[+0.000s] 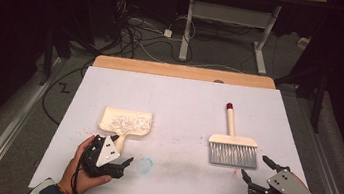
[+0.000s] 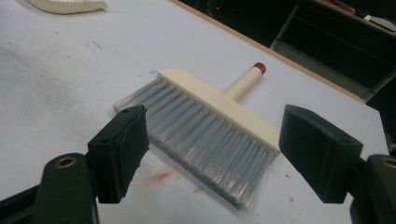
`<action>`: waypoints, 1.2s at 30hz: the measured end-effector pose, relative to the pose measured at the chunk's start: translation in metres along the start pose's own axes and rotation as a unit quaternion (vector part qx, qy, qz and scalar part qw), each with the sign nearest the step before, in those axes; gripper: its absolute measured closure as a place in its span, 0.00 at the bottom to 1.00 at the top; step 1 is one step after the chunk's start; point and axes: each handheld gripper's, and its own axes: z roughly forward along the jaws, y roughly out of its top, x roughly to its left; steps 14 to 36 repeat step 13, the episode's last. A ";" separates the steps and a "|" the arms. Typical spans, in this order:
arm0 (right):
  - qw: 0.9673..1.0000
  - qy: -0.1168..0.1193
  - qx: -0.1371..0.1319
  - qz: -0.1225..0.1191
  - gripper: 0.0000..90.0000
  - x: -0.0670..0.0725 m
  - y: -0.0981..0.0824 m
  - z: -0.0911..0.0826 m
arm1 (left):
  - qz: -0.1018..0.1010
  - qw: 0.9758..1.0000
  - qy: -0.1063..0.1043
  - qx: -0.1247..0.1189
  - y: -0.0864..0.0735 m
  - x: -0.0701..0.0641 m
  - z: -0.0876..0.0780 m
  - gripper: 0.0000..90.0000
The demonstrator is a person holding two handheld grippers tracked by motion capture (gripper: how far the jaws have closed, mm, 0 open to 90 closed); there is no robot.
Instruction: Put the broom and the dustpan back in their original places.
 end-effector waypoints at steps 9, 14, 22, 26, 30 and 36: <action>1.000 0.000 -0.002 0.000 0.27 -0.001 0.001 0.001 | -0.004 1.000 0.000 0.000 0.001 0.001 0.001 0.20; 1.000 -0.002 -0.005 -0.001 0.27 -0.002 0.001 0.000 | -0.006 1.000 -0.001 -0.001 0.003 0.000 0.003 0.20; 1.000 -0.002 -0.005 -0.001 0.27 -0.002 0.001 0.000 | -0.006 1.000 -0.001 -0.001 0.003 0.000 0.003 0.20; 1.000 -0.002 -0.005 -0.001 0.27 -0.002 0.001 0.000 | -0.006 1.000 -0.001 -0.001 0.003 0.000 0.003 0.20; 1.000 -0.002 -0.005 -0.001 0.27 -0.002 0.001 0.000 | -0.006 1.000 -0.001 -0.001 0.003 0.000 0.003 0.20; 1.000 -0.002 -0.005 -0.001 0.27 -0.002 0.001 0.000 | -0.006 1.000 -0.001 -0.001 0.003 0.000 0.003 0.20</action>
